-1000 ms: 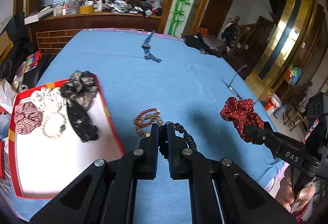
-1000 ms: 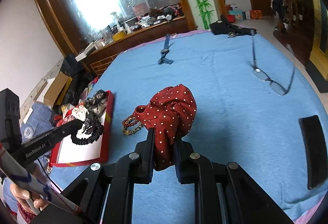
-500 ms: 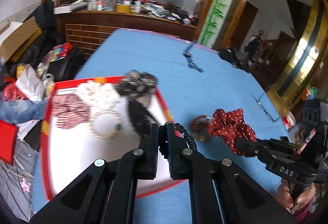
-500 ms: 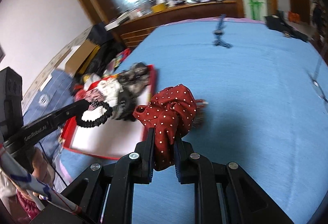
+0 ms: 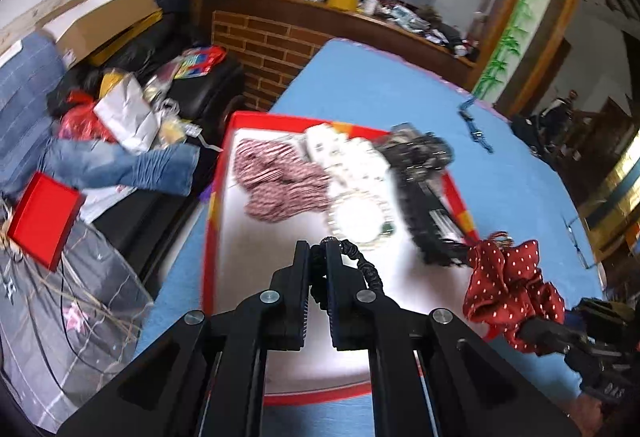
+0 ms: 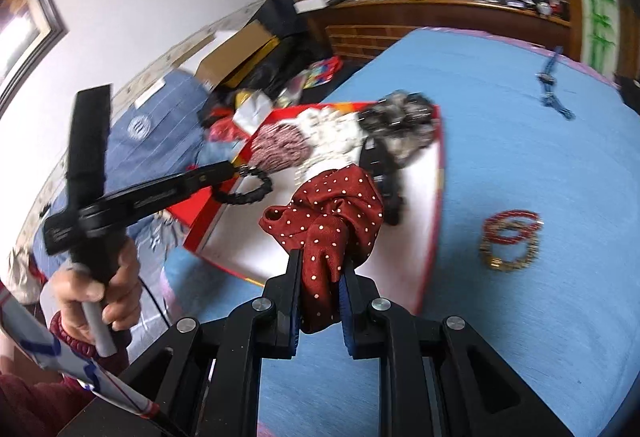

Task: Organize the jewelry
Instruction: 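Open both tools to drop the hair tie and scrunchie into the tray, then grasp the red bead bracelet with the right tool while the left returns to the cloth, then grasp the leopard-print scrunchie with the left tool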

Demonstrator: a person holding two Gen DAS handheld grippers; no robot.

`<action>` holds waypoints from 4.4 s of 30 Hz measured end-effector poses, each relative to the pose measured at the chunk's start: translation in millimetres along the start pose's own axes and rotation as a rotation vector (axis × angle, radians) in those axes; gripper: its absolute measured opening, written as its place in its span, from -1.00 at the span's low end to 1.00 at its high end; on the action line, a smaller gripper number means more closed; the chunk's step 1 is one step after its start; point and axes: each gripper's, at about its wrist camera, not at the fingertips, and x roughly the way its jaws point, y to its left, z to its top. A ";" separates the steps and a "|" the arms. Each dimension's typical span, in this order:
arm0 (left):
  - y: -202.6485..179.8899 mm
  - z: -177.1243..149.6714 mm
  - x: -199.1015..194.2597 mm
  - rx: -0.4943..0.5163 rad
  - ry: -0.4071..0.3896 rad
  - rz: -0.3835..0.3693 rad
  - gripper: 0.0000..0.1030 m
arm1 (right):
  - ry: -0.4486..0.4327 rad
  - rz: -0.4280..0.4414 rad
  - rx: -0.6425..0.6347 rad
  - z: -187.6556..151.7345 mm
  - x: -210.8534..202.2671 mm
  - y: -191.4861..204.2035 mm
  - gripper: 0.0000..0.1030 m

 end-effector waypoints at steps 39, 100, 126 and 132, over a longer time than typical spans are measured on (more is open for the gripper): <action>19.3 18.4 27.7 -0.041 0.007 0.018 -0.84 | 0.094 -0.032 -0.045 13.6 84.9 28.7 0.00; -296.3 -7.6 125.8 0.366 0.310 -0.231 -0.83 | -0.151 -0.485 0.598 -18.5 -88.0 -293.1 -0.88; -321.2 2.2 176.3 0.414 0.325 -0.072 -0.31 | -0.188 -0.381 0.596 -17.9 -96.3 -286.0 -0.87; -326.7 -7.1 181.3 0.452 0.321 -0.049 -0.60 | -0.189 -0.373 0.598 -17.7 -96.9 -286.4 -0.86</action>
